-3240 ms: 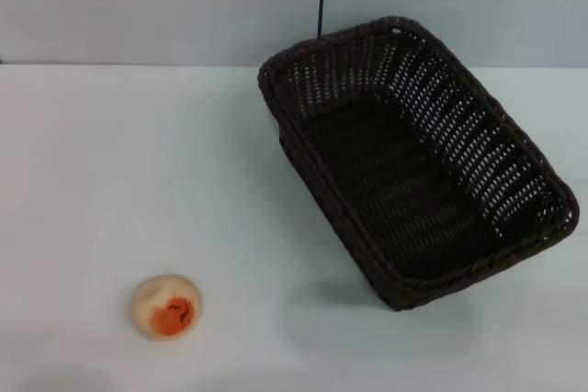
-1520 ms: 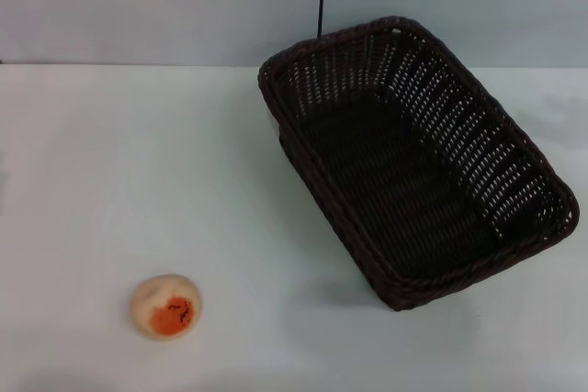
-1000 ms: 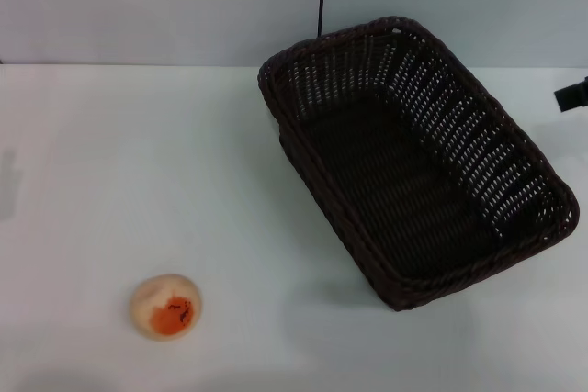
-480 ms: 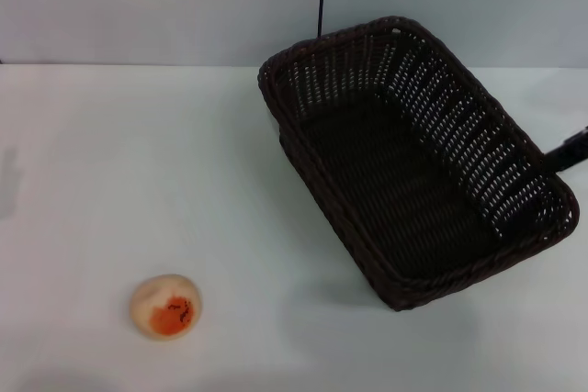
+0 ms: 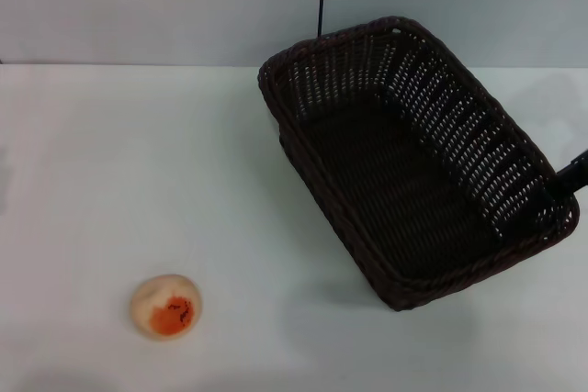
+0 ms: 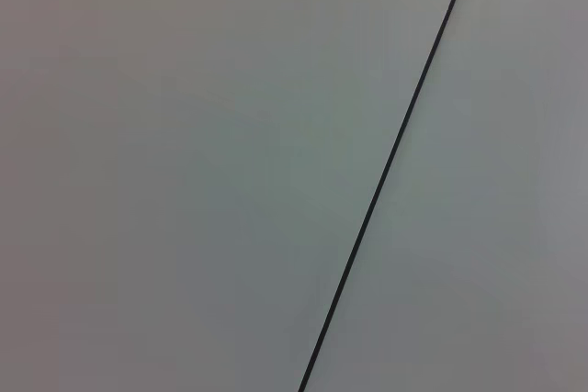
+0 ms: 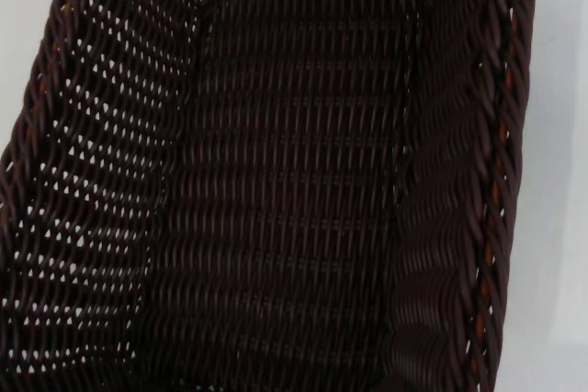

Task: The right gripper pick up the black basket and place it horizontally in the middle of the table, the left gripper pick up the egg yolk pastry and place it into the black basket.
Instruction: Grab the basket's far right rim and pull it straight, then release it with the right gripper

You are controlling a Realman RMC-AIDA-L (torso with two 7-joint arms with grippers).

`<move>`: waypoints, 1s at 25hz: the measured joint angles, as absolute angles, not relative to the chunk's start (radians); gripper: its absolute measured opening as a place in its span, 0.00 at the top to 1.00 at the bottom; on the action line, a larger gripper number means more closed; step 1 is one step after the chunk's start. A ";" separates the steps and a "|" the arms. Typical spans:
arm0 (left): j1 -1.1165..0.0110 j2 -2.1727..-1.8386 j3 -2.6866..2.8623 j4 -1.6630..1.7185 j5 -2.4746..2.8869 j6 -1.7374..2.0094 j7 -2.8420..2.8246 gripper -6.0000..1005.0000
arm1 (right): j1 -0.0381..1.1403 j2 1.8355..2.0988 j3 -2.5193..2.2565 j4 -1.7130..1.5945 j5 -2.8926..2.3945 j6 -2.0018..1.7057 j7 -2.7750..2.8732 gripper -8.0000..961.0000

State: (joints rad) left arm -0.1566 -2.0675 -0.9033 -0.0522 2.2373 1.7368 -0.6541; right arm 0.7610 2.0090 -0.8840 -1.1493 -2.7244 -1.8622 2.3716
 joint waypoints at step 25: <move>-0.164 -2.068 -0.902 -0.055 2.240 1.729 -0.670 0.30 | 0.700 2.035 -0.913 -1.085 -2.663 -1.780 2.326 0.73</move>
State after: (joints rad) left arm -0.1637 -2.0678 -0.9019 -0.0547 2.2396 1.7286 -0.6703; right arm 0.7003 2.0347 -0.9127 -1.0847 -2.6631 -1.7799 2.3261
